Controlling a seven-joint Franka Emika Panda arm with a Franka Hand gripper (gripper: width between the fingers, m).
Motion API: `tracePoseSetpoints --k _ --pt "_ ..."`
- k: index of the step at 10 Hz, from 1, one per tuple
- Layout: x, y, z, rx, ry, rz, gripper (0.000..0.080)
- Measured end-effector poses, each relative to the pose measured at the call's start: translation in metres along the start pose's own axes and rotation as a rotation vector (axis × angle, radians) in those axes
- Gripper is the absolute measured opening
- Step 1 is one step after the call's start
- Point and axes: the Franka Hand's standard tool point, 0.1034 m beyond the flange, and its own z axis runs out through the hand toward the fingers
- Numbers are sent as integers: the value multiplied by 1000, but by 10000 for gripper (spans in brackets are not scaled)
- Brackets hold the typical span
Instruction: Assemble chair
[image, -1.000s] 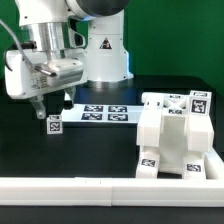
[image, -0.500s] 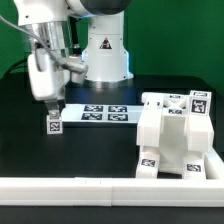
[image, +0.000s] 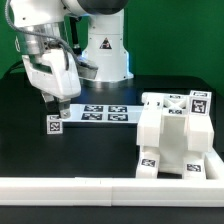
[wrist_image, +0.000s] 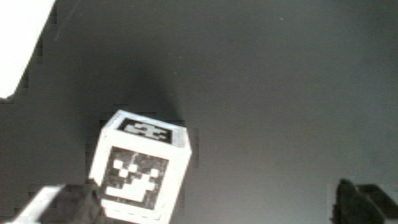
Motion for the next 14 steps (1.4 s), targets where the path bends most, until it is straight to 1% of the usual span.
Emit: tracePoseSetpoints --k 1,2,4,5,8,9,10,11,12,13,14 --pt "2 0 -2 -37 -6 -198 648" --pt "4 -1 -2 -62 -11 -352 648" --pt "-1 -5 10 -122 -80 -627 648" --pt "-4 -3 14 -136 -94 -700 648" --pt "-1 -1 13 -135 -103 -842 648" --pt "0 0 12 -138 -111 -937 648" --pt "-1 -2 12 -167 -175 -976 648" --pt "4 -10 11 -200 -236 -994 648" --pt "7 -10 12 -208 -229 -987 648" --pt "0 -7 12 -226 -291 -972 648" --pt "-2 -8 12 -249 -348 -963 648"
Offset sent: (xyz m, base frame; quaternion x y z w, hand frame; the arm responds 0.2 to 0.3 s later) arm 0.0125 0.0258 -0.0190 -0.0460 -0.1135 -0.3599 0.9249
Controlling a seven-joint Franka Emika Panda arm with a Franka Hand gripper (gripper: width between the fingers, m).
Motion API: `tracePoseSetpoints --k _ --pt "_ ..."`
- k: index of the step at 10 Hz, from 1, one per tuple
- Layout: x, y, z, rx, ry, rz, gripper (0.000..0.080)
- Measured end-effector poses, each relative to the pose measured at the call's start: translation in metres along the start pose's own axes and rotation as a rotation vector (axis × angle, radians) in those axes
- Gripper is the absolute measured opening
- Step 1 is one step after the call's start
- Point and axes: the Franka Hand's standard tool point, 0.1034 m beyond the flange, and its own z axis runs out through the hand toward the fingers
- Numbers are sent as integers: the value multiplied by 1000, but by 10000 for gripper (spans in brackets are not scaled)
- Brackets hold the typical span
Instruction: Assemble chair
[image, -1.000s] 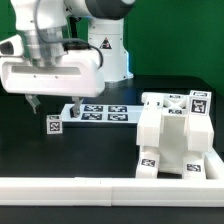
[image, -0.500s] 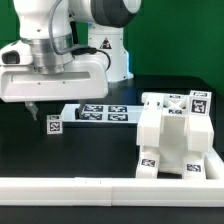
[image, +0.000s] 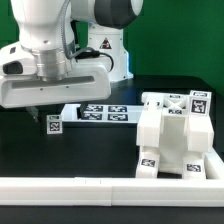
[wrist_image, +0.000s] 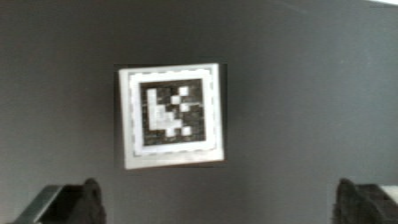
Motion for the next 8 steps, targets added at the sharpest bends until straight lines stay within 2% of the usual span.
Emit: tracePoseSetpoints --k 1,3,4,5,6,7,8 --pt "0 1 0 -3 -73 -4 648" --pt "7 14 -2 -59 -255 -30 648" --pt "9 17 -2 -67 -331 -39 648" --pt "11 21 -1 -59 -396 -21 648" --pt "7 22 0 -63 -502 -7 648" --pt "10 22 2 -67 -535 -7 648" --pt "3 22 3 -64 -607 3 648"
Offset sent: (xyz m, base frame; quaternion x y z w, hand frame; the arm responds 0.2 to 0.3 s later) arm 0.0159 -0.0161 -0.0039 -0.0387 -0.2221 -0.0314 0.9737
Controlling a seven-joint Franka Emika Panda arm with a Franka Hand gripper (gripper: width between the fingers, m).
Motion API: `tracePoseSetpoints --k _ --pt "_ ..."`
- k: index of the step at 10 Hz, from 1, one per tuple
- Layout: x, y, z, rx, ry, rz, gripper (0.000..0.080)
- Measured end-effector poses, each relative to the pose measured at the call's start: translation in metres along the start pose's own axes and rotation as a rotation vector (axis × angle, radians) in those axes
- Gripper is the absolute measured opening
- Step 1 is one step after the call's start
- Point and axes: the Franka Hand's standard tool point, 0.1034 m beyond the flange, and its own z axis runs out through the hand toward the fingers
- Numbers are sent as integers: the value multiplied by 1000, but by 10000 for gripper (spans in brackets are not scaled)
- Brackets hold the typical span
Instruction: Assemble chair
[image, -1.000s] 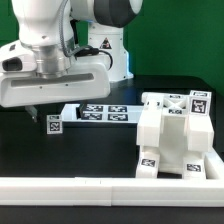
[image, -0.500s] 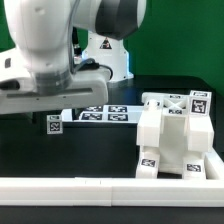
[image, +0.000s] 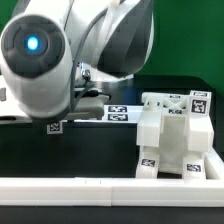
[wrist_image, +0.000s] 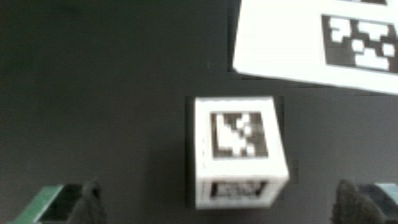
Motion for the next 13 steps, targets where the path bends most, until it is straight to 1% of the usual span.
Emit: tracePoseSetpoints --k 1,2,4,6,8,9,10,11,12,13 --pt "4 2 1 -3 -9 3 648" --pt "0 -1 7 14 -34 54 648" --pt "-2 -8 17 22 -75 149 648" --pt "-1 -8 27 22 -83 159 648" --pt "-1 -7 28 23 -83 166 639" --pt "-1 -7 28 24 -83 166 480" --pt "-1 -6 28 25 -83 167 480" --pt "-2 -6 28 27 -87 168 281" --pt "-1 -5 27 26 -79 168 281" --pt "-8 -5 17 34 -82 157 283"
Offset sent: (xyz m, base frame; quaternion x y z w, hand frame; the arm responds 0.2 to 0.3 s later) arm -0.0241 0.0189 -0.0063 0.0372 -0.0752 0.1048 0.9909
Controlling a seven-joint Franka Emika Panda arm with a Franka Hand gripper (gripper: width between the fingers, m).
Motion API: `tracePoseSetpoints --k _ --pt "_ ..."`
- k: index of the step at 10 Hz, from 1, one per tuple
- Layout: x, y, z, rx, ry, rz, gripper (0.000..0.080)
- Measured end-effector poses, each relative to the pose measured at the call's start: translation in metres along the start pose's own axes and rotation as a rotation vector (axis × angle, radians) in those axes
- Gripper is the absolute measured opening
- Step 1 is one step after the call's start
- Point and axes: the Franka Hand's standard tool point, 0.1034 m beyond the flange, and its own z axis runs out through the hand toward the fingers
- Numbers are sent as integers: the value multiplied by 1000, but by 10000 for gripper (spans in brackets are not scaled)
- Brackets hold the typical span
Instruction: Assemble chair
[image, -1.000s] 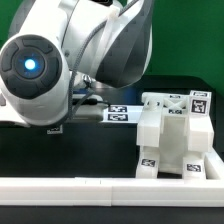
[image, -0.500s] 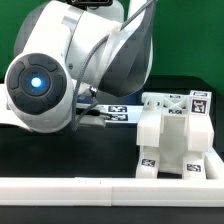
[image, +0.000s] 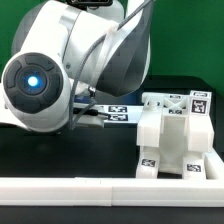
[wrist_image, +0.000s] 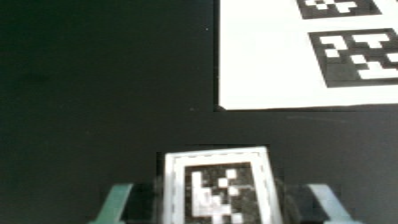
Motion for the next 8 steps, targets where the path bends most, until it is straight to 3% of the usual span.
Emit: tracePoseSetpoints --k 2,3,4,5,6,8 --pt "-18 4 -51 17 59 1 283" --pt "-28 2 -67 31 104 10 283" --pt "-41 -3 -90 33 179 -1 283" --pt "-54 -15 -107 18 291 8 283" --pt "-59 -21 -101 1 355 -10 284" --pt "-53 -17 -104 2 472 -11 284"
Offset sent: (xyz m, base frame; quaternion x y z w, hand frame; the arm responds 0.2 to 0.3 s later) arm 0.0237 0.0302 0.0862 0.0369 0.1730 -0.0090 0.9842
